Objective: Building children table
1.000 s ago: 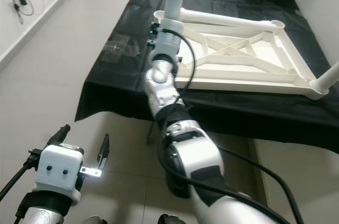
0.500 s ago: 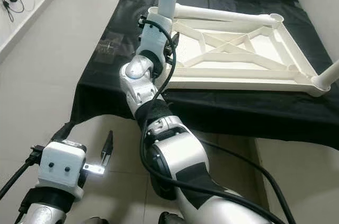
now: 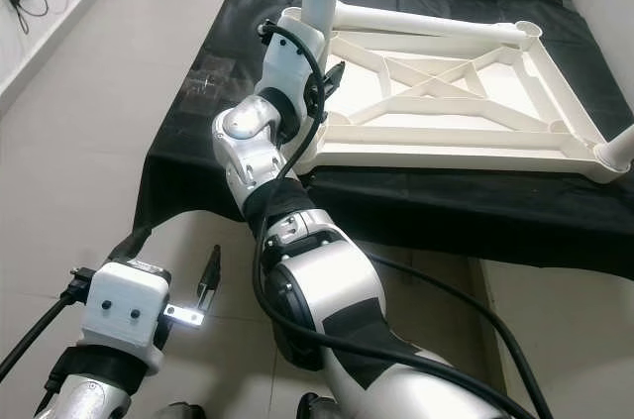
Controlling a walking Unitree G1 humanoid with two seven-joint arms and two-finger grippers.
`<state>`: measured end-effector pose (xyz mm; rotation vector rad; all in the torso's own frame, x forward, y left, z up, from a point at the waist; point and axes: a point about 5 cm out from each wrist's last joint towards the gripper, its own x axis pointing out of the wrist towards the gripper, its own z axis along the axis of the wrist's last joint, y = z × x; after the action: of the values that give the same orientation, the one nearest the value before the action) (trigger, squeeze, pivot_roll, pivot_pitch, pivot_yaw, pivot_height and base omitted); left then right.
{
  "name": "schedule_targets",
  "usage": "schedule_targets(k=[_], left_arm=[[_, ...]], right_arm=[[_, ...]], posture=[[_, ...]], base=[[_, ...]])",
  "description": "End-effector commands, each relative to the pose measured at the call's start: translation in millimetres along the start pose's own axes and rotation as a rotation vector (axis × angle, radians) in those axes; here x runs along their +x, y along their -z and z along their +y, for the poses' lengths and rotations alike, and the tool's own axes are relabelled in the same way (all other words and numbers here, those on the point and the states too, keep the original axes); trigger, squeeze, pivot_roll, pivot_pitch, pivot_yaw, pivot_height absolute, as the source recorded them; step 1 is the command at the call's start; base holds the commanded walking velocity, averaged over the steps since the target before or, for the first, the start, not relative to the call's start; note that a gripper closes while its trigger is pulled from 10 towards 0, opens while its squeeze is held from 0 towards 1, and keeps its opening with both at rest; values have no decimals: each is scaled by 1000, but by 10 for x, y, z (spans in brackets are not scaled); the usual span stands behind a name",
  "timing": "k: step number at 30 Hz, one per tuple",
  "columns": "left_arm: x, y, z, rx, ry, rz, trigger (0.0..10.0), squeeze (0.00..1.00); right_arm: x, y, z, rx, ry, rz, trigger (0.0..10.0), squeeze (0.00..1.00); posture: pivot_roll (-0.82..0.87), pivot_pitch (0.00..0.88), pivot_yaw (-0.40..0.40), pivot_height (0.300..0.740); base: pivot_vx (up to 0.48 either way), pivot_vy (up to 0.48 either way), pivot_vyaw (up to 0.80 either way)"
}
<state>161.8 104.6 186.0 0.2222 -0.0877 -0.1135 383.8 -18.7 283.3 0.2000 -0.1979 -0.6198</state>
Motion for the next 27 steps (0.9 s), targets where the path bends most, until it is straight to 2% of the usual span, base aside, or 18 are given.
schedule_targets(k=[1, 7, 8, 9, 10, 27], left_arm=[[-35, 22, -75, -14, 40, 20, 10000, 0], [-26, 38, -78, -14, 44, 21, 10000, 0], [-25, 39, -78, -13, 44, 20, 10000, 0], [-25, 39, -78, -13, 44, 20, 10000, 0], [-25, 39, -78, -12, 43, 20, 10000, 0], [-18, 50, -71, -7, 39, 22, 10000, 0]], right_arm=[[-87, 469, -140, -28, 93, 270, 10000, 0], [-109, 508, -124, -28, 47, 276, 10000, 0], [-114, 519, -123, -26, 44, 284, 10000, 180], [-118, 527, -122, -22, 42, 292, 10000, 463], [-121, 528, -119, -15, 38, 293, 10000, 1000], [-170, 496, -35, 33, -53, 285, 10000, 1000]], posture=[[200, 240, -31, 740], [195, 238, -33, 740], [195, 238, -33, 740], [195, 238, -33, 740], [195, 238, -33, 740], [192, 228, -31, 740]], base=[[0, 0, 0], [0, 0, 0], [0, 0, 0], [0, 0, 0], [0, 0, 0], [0, 0, 0]])
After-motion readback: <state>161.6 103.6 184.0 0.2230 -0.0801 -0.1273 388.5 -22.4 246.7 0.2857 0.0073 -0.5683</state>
